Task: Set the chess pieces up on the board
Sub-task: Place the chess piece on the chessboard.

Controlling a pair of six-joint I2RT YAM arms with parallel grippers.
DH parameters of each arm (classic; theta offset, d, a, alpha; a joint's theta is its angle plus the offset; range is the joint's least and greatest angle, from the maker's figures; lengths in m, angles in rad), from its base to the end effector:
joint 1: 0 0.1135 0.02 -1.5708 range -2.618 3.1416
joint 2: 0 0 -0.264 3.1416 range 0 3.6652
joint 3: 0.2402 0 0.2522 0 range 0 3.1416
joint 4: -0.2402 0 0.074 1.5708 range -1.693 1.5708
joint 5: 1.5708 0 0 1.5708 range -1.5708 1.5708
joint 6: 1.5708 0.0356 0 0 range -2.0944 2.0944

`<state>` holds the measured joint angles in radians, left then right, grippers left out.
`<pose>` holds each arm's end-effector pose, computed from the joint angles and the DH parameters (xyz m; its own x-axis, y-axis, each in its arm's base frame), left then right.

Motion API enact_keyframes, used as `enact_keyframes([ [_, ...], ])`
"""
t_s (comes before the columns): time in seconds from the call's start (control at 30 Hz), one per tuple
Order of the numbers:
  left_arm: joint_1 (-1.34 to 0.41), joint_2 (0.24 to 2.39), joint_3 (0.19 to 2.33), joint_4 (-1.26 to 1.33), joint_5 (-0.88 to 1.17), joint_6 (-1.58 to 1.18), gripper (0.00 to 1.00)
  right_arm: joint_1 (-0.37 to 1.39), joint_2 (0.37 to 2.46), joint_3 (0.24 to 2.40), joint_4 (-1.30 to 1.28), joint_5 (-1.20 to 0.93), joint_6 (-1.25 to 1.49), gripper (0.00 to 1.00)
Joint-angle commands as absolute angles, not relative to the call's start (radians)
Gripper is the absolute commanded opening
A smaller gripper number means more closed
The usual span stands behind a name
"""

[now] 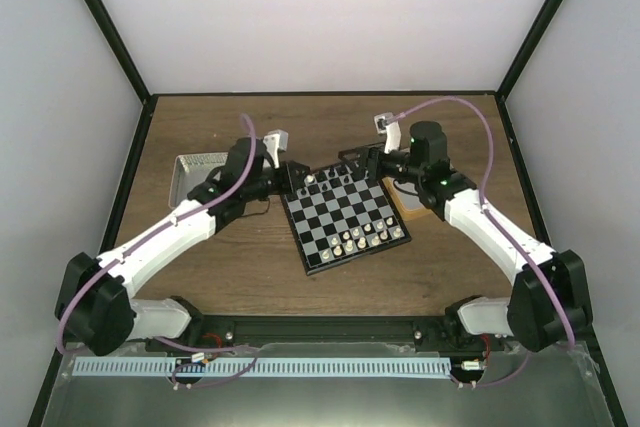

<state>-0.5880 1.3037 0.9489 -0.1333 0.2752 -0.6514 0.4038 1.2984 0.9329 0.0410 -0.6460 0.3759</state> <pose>0.2413 -0.1725 0.2885 -0.7550 -0.1979 -0.6251 0.3468 0.6886 -0.6368 0.2640 0.1361 0.3036 -0.5805 0.0707 -0.8112 -0.6722 0.5205 0.5265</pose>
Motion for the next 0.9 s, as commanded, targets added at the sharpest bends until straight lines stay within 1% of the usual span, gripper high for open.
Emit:
enact_keyframes([
  [0.0,-0.684,1.274,0.940,-0.230,-0.012,-0.493,0.04,0.410,1.246,0.918,-0.126,-0.296,0.545,0.71],
  [0.2,-0.827,1.247,0.897,-0.222,-0.223,-0.457,0.04,0.410,1.120,0.878,-0.318,-0.055,0.628,0.72],
  [0.43,-0.936,1.197,0.866,-0.227,-0.401,-0.433,0.04,0.410,0.949,0.787,-0.354,0.094,0.676,0.72],
  [0.53,-0.965,1.187,0.850,-0.231,-0.449,-0.416,0.04,0.411,0.891,0.768,-0.359,0.107,0.672,0.73],
  [0.63,-0.997,1.183,0.798,-0.203,-0.449,-0.429,0.04,0.410,0.869,0.737,-0.341,0.086,0.666,0.73],
  [0.87,-1.066,1.250,0.734,-0.161,-0.417,-0.460,0.04,0.409,0.901,0.679,-0.268,0.011,0.667,0.73],
])
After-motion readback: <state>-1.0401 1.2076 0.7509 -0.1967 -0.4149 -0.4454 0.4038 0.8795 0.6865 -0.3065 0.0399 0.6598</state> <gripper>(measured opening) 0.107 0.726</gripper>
